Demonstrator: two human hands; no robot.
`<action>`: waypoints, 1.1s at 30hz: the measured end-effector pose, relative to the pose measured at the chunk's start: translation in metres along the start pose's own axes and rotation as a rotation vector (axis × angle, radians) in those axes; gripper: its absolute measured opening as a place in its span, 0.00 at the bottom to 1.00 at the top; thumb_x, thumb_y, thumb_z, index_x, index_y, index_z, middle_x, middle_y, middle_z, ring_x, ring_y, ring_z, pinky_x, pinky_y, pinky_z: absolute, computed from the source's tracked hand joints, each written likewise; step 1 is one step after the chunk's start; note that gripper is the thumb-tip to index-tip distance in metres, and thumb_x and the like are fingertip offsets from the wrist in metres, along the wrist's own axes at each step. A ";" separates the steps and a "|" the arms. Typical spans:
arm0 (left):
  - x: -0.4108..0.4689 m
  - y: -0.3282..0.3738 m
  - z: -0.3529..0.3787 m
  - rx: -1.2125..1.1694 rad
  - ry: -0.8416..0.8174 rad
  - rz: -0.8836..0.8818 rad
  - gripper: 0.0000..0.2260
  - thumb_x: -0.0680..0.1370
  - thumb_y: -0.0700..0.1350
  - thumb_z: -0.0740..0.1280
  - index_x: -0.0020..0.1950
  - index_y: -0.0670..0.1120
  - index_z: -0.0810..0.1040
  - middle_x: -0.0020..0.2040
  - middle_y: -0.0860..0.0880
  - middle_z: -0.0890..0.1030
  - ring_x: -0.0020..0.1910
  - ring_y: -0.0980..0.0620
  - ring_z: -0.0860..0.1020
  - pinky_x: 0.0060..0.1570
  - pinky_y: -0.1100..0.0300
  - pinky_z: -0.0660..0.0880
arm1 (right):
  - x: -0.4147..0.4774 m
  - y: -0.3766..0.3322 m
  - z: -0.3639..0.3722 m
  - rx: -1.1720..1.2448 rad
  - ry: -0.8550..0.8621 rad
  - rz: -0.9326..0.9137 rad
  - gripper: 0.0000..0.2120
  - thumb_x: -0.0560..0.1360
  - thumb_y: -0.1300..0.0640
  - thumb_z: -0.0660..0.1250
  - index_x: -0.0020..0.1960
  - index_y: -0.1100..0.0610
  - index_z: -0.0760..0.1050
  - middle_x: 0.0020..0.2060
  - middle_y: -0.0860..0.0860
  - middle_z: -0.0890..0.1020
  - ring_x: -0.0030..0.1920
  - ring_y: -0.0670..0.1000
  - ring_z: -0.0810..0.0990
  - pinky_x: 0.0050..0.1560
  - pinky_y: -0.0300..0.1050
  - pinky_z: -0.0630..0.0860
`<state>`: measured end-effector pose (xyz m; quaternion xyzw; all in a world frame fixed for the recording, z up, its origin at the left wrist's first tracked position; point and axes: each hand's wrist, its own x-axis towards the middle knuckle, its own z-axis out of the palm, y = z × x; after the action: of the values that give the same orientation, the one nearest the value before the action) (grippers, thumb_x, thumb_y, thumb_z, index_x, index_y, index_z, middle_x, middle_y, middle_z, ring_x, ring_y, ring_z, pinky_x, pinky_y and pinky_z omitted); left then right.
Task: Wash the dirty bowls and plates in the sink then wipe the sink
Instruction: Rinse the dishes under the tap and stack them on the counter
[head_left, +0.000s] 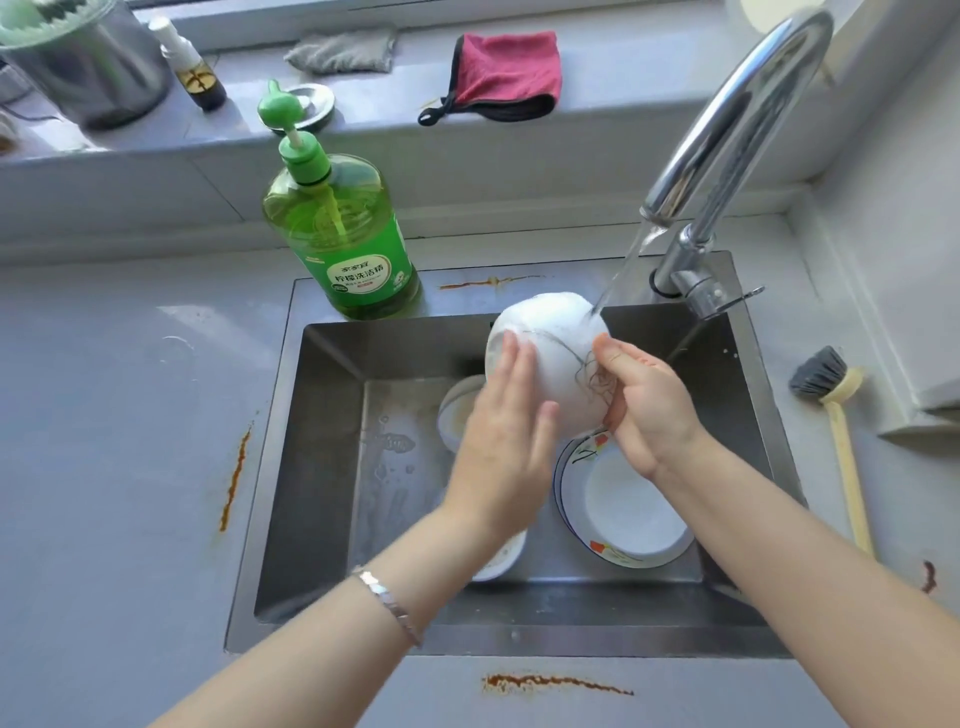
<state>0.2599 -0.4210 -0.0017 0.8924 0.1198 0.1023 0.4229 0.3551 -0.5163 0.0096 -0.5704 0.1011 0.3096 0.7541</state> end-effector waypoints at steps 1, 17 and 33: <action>0.003 0.000 0.007 0.005 -0.021 0.025 0.28 0.78 0.53 0.49 0.75 0.44 0.46 0.74 0.53 0.46 0.73 0.64 0.43 0.69 0.73 0.39 | 0.000 -0.003 -0.001 0.042 0.005 0.028 0.12 0.78 0.56 0.59 0.53 0.63 0.77 0.48 0.59 0.82 0.49 0.56 0.79 0.54 0.52 0.75; 0.061 0.023 0.011 0.026 0.122 0.062 0.26 0.75 0.56 0.55 0.67 0.44 0.72 0.70 0.44 0.70 0.72 0.45 0.62 0.71 0.55 0.57 | -0.016 -0.012 -0.007 -0.080 -0.021 -0.143 0.14 0.79 0.58 0.59 0.36 0.53 0.76 0.28 0.46 0.80 0.29 0.43 0.77 0.31 0.36 0.74; 0.095 0.022 -0.004 -0.292 -0.137 -0.260 0.12 0.76 0.51 0.61 0.50 0.49 0.82 0.49 0.52 0.80 0.54 0.50 0.76 0.51 0.63 0.68 | -0.019 -0.015 -0.011 -0.245 -0.059 -0.154 0.14 0.79 0.60 0.59 0.35 0.55 0.72 0.29 0.50 0.74 0.31 0.47 0.70 0.33 0.39 0.67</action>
<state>0.3515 -0.4031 0.0256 0.8034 0.1887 0.0024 0.5647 0.3514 -0.5359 0.0277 -0.6548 -0.0039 0.2775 0.7031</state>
